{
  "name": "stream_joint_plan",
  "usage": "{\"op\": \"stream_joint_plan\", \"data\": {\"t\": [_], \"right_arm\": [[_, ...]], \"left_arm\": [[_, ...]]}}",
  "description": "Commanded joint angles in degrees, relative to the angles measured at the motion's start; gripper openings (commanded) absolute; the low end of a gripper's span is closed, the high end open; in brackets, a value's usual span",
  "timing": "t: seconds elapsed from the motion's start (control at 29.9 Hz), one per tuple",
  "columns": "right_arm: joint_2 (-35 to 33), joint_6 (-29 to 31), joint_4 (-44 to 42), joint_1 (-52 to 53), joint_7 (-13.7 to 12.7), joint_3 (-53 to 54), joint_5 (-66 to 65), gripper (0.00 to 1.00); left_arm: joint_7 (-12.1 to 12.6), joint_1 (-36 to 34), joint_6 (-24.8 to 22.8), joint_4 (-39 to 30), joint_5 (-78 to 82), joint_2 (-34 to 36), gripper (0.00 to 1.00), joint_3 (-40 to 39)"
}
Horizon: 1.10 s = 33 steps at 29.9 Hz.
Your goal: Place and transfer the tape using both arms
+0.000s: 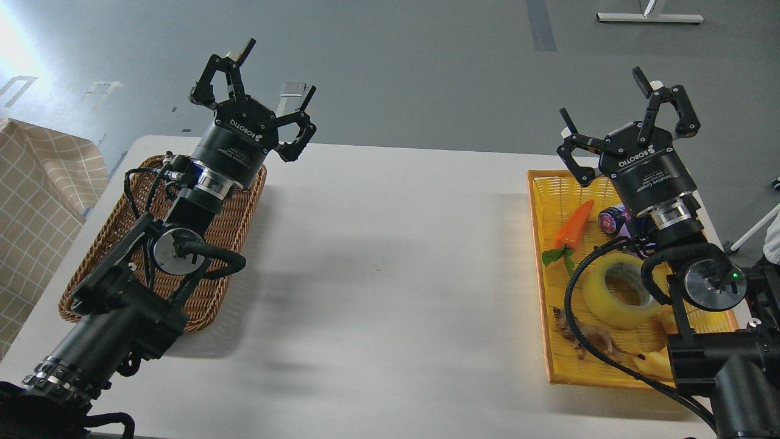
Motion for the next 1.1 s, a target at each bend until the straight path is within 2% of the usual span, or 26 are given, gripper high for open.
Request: {"op": "stream_joint_plan", "data": {"t": [0.0,1.07], "right_arm": [[0.0,0.0,-0.1,0.0,0.0,-0.1,0.0,1.0],[0.0,0.0,-0.1,0.0,0.1,-0.1,-0.1,1.0]], "left_arm": [[0.1,0.0,0.0,0.0,0.0,0.0,0.98,0.0],[-0.1,0.1,0.0,0.0,-1.7,-0.1,0.98,-0.9]]}}
